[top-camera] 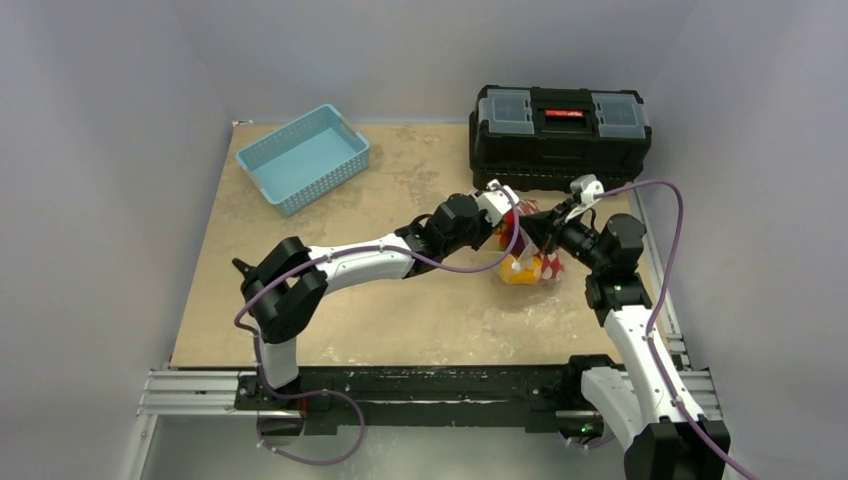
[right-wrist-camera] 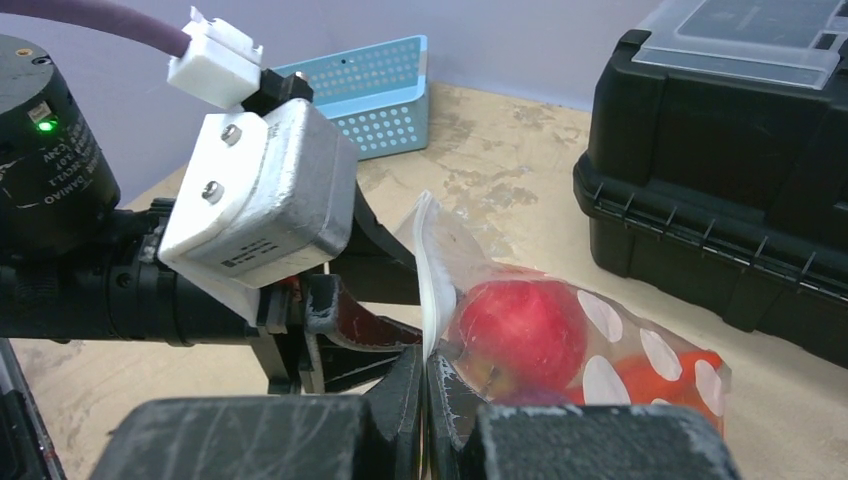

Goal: Open the zip-top bag and remove the fake food
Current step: Pick up the fake vegetable from the zipper food storage bag.

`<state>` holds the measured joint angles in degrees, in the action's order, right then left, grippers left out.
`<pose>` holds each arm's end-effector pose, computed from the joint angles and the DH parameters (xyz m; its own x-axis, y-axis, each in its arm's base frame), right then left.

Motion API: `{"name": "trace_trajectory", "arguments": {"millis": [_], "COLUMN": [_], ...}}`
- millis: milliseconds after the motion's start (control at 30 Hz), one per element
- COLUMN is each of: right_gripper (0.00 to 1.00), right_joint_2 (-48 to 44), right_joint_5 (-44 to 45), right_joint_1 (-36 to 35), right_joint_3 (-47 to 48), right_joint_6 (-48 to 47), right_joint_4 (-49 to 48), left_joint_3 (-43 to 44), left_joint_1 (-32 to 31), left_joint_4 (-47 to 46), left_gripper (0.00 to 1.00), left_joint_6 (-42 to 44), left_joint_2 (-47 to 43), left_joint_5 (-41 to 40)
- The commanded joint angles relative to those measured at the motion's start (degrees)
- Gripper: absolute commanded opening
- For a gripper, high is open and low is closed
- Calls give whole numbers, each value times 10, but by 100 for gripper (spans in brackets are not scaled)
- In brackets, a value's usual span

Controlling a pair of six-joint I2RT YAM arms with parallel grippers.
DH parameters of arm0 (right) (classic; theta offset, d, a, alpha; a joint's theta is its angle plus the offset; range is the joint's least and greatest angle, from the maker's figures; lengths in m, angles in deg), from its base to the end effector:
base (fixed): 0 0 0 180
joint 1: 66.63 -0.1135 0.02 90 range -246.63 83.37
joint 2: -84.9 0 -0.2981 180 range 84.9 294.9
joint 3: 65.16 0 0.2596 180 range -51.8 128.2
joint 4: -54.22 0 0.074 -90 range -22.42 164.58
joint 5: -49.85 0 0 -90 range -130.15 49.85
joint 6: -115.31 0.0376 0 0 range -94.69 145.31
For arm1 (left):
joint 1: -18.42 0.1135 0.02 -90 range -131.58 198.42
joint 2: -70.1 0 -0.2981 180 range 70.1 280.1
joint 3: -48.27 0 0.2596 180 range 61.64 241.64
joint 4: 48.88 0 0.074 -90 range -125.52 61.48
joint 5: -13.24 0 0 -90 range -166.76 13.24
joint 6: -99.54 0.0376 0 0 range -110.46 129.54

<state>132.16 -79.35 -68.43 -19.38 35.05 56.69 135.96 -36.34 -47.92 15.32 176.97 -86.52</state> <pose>0.1793 0.0294 0.3186 -0.1786 0.1256 -0.9759 -0.6335 0.7442 0.2117 0.2683 -0.3687 0.2752 -0.1258 0.3501 -0.9282 0.7295 0.6668 0.1526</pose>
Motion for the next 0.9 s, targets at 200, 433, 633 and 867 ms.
{"name": "trace_trajectory", "arguments": {"millis": [200, 433, 633, 867], "right_gripper": [0, 0, 0, 0], "right_joint_2": [-1, -1, 0, -2], "right_joint_5": [-9, -13, -17, -19], "right_joint_1": [2, 2, 2, 2], "right_joint_3": [10, 12, 12, 16], "right_joint_6": [-11, -15, -17, -22], "right_joint_4": [-19, -16, -16, -8], "left_joint_3": [-13, -25, -52, -41], "left_joint_1": [3, 4, 4, 5], "left_joint_4": [27, 55, -11, -42], "left_gripper": [18, 47, 62, 60], "left_joint_6": [-53, -180, -347, -457], "left_joint_2": [-80, -126, -116, -67], "left_joint_5": [9, 70, 171, 163]}}
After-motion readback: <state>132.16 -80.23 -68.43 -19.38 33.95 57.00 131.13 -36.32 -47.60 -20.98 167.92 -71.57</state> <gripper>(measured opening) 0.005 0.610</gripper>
